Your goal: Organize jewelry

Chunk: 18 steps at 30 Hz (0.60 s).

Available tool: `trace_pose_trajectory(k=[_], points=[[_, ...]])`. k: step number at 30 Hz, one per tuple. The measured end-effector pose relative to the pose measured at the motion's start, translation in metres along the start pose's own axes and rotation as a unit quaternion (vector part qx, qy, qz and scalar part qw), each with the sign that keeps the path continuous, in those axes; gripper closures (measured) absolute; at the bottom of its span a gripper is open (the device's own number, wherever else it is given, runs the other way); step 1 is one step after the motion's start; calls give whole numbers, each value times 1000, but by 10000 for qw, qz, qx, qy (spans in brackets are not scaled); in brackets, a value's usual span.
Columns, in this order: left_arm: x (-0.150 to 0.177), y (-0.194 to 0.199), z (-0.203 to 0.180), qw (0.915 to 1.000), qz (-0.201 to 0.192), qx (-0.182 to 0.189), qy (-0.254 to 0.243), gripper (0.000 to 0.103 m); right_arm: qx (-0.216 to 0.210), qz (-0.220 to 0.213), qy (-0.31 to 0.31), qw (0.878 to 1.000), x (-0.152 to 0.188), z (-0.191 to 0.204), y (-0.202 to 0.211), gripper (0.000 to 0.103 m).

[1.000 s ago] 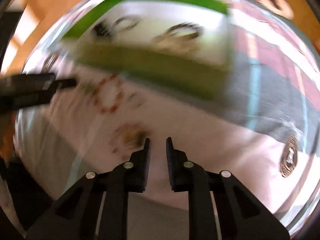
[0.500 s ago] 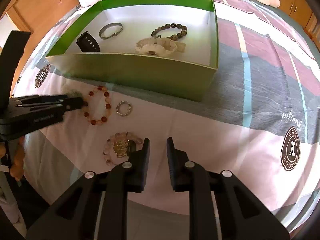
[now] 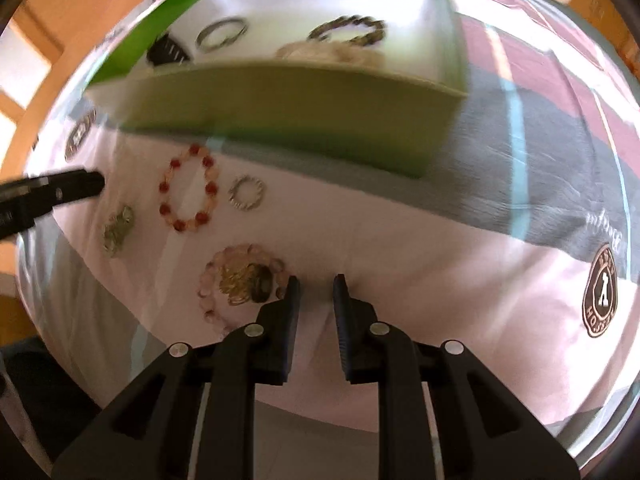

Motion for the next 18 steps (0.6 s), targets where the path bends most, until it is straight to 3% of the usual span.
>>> trace_pose_trajectory(k=[3, 6, 12, 14, 15, 18], points=[[1, 1, 3, 10000, -21, -72, -62, 61, -55, -56, 97, 9999, 0, 6, 2, 85], [2, 2, 0, 9995, -110, -203, -208, 52, -120, -106, 186, 9997, 1, 10, 5, 103], [4, 1, -6, 9989, -125, -308, -335, 48, -145, -611, -81, 9980, -8, -2, 29, 103], [5, 1, -6, 9986, -135, -368, -367, 45, -287, -551, -92, 9980, -9, -3, 30, 102], [5, 0, -7, 9984, -139, -390, -388, 44, -344, -470, -72, 9983, -8, -2, 28, 99], [7, 1, -8, 9980, -138, -425, -444, 42, -263, -252, 174, 9992, -3, 7, 17, 78]])
Point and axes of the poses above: each gripper's, at about its wrist camera, not at the fingertips, and y roughly against the way its jaws point, z to its left, x to its underside, the point moved 4 cm from there along -y, roughly the way its jaws point, and after that the axes turned 2 degrees about y, right-handed, at the moved point
